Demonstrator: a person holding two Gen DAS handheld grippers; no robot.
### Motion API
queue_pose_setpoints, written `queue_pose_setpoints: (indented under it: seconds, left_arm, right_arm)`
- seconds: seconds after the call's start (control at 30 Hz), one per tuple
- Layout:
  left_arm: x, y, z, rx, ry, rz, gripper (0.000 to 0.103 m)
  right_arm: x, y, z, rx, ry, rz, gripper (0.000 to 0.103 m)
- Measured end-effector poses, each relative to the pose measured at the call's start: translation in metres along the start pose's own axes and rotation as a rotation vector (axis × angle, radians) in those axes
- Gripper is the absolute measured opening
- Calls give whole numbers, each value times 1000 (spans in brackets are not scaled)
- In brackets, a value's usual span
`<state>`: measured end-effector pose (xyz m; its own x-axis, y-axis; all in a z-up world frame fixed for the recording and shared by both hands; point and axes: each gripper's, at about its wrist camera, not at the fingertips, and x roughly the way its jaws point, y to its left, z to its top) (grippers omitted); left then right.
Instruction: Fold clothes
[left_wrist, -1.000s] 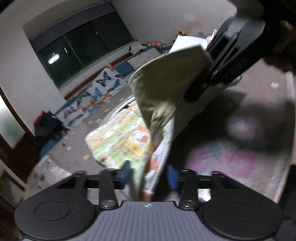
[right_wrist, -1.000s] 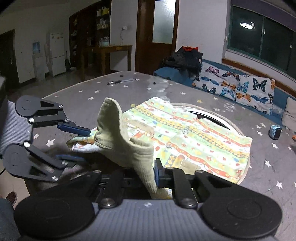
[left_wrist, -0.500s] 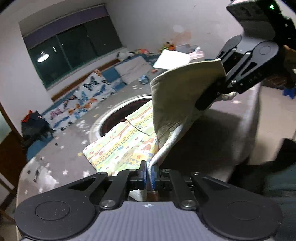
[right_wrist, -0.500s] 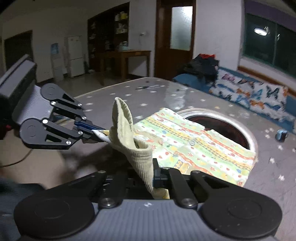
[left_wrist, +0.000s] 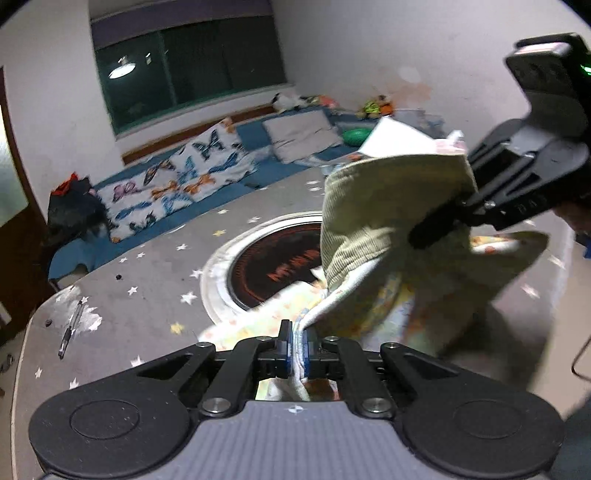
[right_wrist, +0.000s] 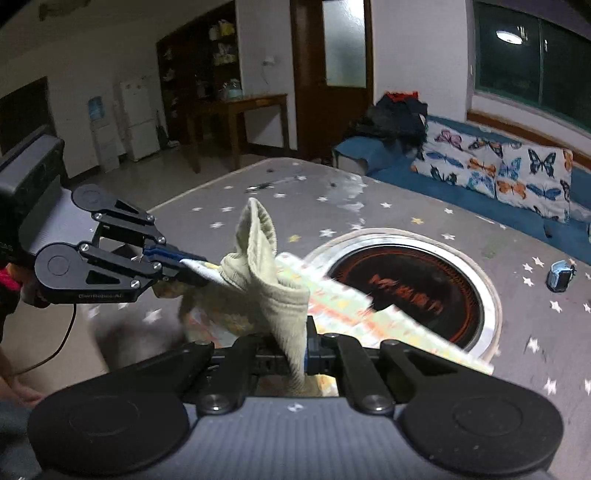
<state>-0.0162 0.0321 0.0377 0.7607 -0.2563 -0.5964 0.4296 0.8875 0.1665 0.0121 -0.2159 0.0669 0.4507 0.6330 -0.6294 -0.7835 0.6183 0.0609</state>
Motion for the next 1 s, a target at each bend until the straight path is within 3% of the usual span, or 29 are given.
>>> queue_pose_setpoints:
  seconds: [0.27,0.43,0.5,0.6,0.63,0.77,0.87,1.0]
  left_arm:
    - [106,37,26,-75,147,42,6]
    - [146,42,17,-122,211,72,7]
    - [149,42,14,-128,211,83,10]
    - [148,44,13,-137,207,102,14]
    - [148,45,13,-143,205,108,21]
    - [146,51,13,-172,198,130,30]
    - [141,52,15,-181,186,151,34]
    - [137,56,19,-199,181,179,44]
  right_arm:
    - [83,-54,26,19,96,-86,5]
    - [134,-69,4,91,139,-139,6]
    - [144,-73,-6,123,135,-162,12]
    - [141,-79,-16,163,85,-218,31]
    - [137,-81,-17,171,67,-244,31]
    - [102,-83,-25,226,-7,-312,32]
    - [75,-76,-35,228,-37,-301,32]
    - [66,-72,-55,269,-10,-255,32]
